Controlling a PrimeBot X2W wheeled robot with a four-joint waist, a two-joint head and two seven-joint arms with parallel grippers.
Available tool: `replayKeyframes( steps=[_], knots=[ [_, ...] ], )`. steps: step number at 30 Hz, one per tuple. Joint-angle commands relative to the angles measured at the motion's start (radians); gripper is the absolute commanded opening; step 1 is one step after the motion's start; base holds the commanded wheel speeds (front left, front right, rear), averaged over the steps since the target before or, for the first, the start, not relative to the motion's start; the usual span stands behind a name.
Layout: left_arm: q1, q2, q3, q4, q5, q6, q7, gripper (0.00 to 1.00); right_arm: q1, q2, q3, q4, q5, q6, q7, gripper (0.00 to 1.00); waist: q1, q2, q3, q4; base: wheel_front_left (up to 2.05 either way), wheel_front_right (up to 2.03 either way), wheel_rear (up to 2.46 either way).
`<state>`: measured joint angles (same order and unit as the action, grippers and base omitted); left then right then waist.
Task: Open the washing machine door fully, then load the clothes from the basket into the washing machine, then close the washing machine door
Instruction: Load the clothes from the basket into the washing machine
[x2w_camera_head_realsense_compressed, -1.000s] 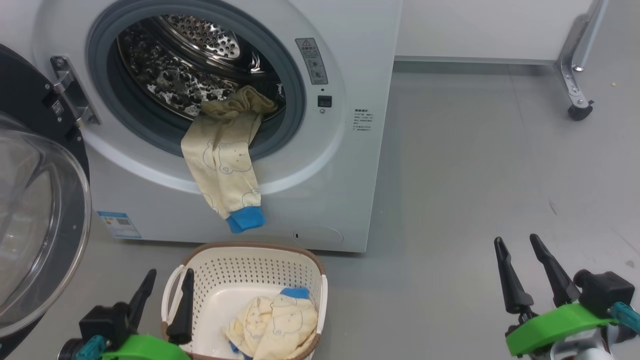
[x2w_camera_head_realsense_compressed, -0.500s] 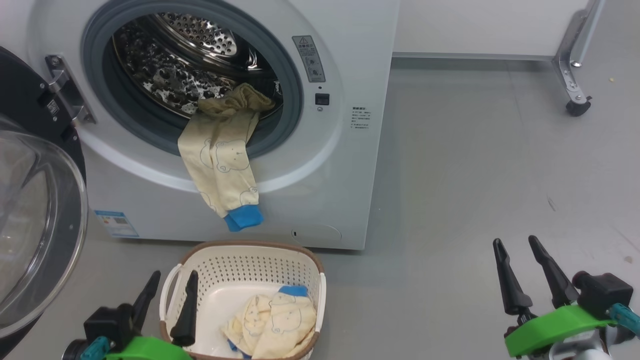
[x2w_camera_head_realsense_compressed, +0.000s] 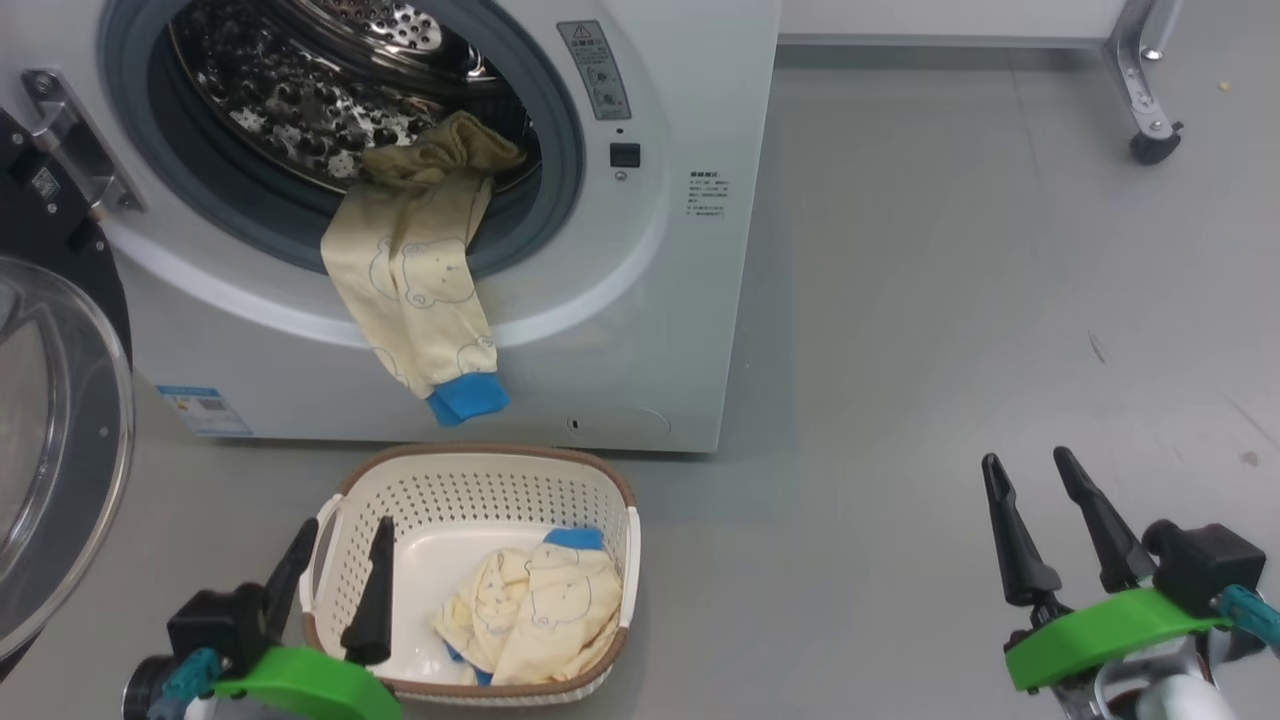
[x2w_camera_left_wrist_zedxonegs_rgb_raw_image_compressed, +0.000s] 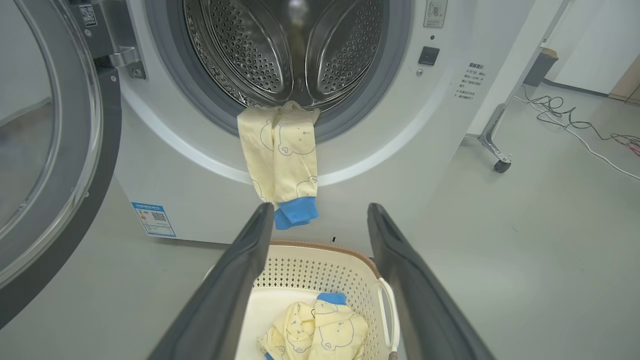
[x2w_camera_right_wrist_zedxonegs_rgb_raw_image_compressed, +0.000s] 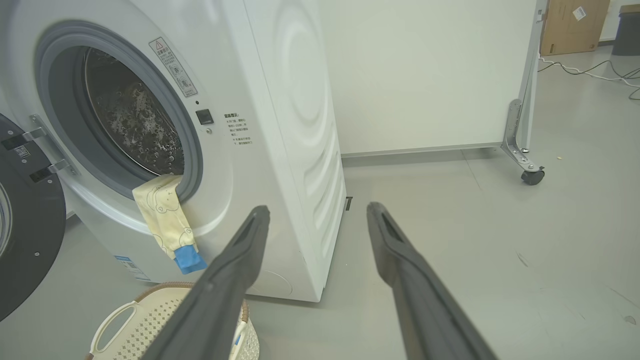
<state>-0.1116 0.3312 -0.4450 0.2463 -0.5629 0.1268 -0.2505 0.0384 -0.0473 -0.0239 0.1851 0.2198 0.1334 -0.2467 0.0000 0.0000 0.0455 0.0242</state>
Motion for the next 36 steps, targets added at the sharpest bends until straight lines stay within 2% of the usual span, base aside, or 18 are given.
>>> replayKeyframes(
  steps=[1,10,20,28,36],
  knots=[
    [-0.073,0.016,0.055,-0.021,0.008,0.007,-0.011,1.0,-0.066,-0.014,0.026,-0.037,-0.005,-0.003,-0.006,1.0,0.0,0.0,0.031,-0.011,0.0,0.0,0.0],
    [-0.161,-0.007,0.083,0.042,-0.015,0.002,-0.011,1.0,-0.121,-0.03,0.042,-0.051,-0.008,-0.003,-0.004,1.0,0.0,0.0,0.16,-0.048,0.0,0.0,0.0],
    [-0.342,-0.025,0.097,0.168,-0.032,-0.011,0.023,1.0,-0.191,-0.04,0.054,-0.074,-0.013,-0.003,-0.005,1.0,0.0,0.0,0.319,-0.101,0.0,0.0,0.0],
    [-0.538,-0.012,0.134,0.3,-0.053,-0.036,0.035,1.0,-0.241,-0.04,0.056,-0.096,-0.007,-0.003,-0.01,1.0,0.0,0.0,0.459,-0.151,0.0,0.0,0.0],
    [-0.721,0.007,0.169,0.465,-0.082,-0.064,0.055,1.0,-0.273,-0.032,0.048,-0.098,-0.009,-0.003,-0.014,1.0,0.0,0.0,0.555,-0.192,0.0,0.0,0.0]
  ],
)
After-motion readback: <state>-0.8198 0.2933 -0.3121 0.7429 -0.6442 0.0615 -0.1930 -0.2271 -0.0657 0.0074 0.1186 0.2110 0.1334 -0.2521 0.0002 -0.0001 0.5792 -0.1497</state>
